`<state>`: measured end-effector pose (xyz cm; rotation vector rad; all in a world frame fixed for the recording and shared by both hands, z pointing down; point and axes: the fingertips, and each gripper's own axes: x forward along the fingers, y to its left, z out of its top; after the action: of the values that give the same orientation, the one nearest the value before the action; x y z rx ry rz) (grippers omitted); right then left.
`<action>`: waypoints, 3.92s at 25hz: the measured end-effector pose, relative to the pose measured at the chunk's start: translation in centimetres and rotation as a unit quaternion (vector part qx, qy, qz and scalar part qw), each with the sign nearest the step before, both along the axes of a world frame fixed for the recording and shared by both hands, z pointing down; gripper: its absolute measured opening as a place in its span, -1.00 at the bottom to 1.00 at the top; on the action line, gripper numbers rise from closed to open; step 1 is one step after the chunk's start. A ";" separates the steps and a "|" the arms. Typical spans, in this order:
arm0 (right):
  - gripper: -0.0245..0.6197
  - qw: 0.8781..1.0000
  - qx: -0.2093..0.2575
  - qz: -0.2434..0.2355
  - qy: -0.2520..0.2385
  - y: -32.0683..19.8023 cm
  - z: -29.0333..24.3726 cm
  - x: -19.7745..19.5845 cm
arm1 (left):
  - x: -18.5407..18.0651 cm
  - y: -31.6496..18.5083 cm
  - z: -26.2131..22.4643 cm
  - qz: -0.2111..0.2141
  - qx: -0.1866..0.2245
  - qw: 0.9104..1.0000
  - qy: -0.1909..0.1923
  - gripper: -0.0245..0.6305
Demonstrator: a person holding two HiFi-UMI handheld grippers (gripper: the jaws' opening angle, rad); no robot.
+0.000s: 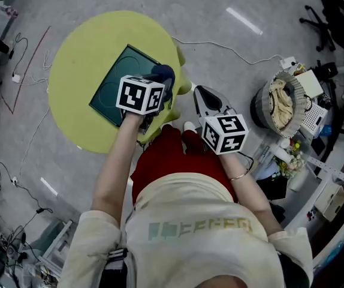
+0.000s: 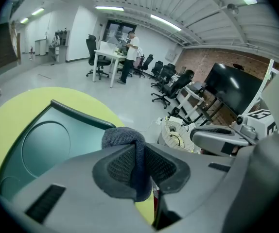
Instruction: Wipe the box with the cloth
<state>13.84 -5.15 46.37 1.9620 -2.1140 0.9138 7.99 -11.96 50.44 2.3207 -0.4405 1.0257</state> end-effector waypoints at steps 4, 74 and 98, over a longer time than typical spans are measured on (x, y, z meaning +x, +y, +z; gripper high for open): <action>-0.80 1.000 -0.006 0.015 -0.002 -0.1 0.5 0.3 | 1.1 -0.3 0.3 0.006 -0.016 1.000 0.007 -0.71; -0.80 0.996 -0.061 -0.067 0.009 -10.4 2.9 -6.4 | -1.1 -13.9 -0.7 0.363 0.131 0.920 -0.071 -0.71; -0.80 0.993 -0.073 -0.087 0.012 -9.8 3.6 -8.3 | -5.9 -19.8 -0.4 0.267 0.162 0.943 -0.114 -0.71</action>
<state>5.58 -14.95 49.97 1.6808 -2.1004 0.9753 2.09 -31.76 50.04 2.7024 -0.0563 1.5918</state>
